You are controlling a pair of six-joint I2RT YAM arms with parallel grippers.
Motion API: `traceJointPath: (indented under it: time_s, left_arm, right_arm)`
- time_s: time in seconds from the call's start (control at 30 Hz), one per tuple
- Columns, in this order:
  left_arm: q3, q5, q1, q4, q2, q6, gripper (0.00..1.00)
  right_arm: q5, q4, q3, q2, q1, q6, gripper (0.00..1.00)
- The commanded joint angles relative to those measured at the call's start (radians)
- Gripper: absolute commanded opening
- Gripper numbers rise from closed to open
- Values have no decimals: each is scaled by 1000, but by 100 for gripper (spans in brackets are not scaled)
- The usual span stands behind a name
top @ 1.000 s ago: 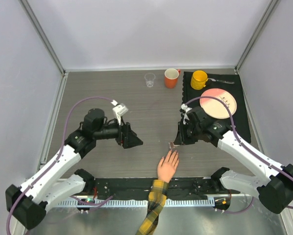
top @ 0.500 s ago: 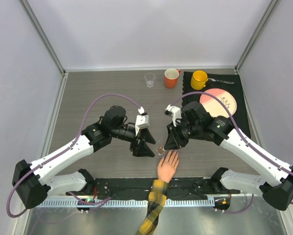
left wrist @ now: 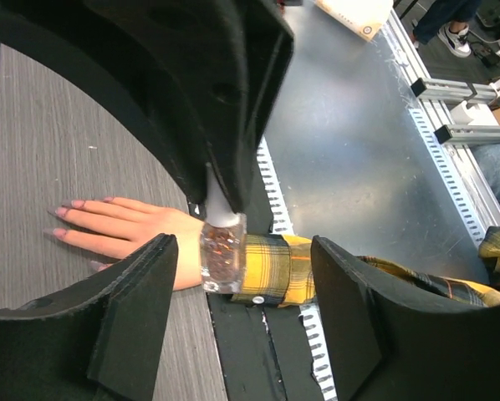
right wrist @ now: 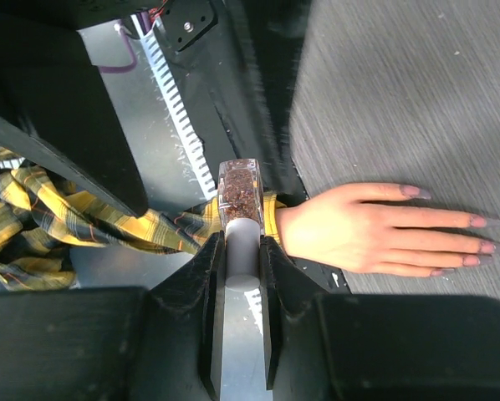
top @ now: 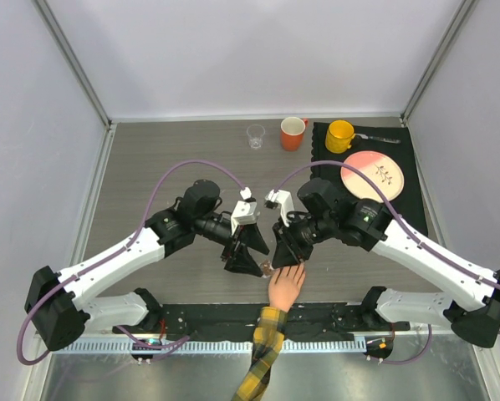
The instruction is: Paint the nails
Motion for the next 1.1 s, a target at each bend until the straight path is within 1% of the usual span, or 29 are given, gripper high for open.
traceJointPath:
  time_s: [0.0,0.17,0.33,0.47,0.5,0.57,0.67,0.7,0.73,0.77,0.8,0.87,0.9,0.93,0.97,1.0,1.07]
  left_arm:
    - [-4,-11,-4,40,-12,18,71]
    - [4,17,-12,13,11,16,70]
    - [7,31,-18,-1,11,16,70]
    - [9,22,-19,-6,11,18,63]
    - [12,23,-19,-15,15,22,58]
    - [18,29,-21,-18,17,24,53]
    - [25,-1,-21,-26,17,36,36]
    - [30,-11,-21,-47,19,44,20]
    - [38,-18,-21,-59,19,54,12]
    - [50,-49,-19,-72,19,68,5]
    - [55,-73,-21,-76,17,65,0]
    - [50,-121,-21,-72,8,54,0]
    - [46,-165,-21,-61,3,47,0]
    - [41,-191,-19,-49,-3,35,0]
    - [26,-211,-19,-35,-17,24,0]
    - [18,-250,-21,0,-24,-2,0]
    - [-7,-277,-21,34,-50,-13,0]
  right_arm:
    - [17,10,63,3,48,7,1]
    - [88,25,87,-18,57,27,1]
    - [120,56,102,-29,57,40,1]
    - [114,75,107,-23,57,44,1]
    - [114,75,110,-22,57,44,1]
    - [116,78,112,-20,57,43,1]
    - [119,87,112,-22,57,50,1]
    - [126,93,109,-23,57,63,1]
    - [155,99,107,-29,57,70,1]
    - [184,114,104,-34,57,86,2]
    - [213,122,98,-38,57,104,18]
    - [288,160,86,-61,56,173,31]
    - [322,179,66,-74,57,207,41]
    - [361,203,50,-92,59,283,45]
    - [416,254,32,-130,57,319,48]
    - [437,283,-11,-155,57,358,53]
    - [459,378,-58,-193,57,438,55]
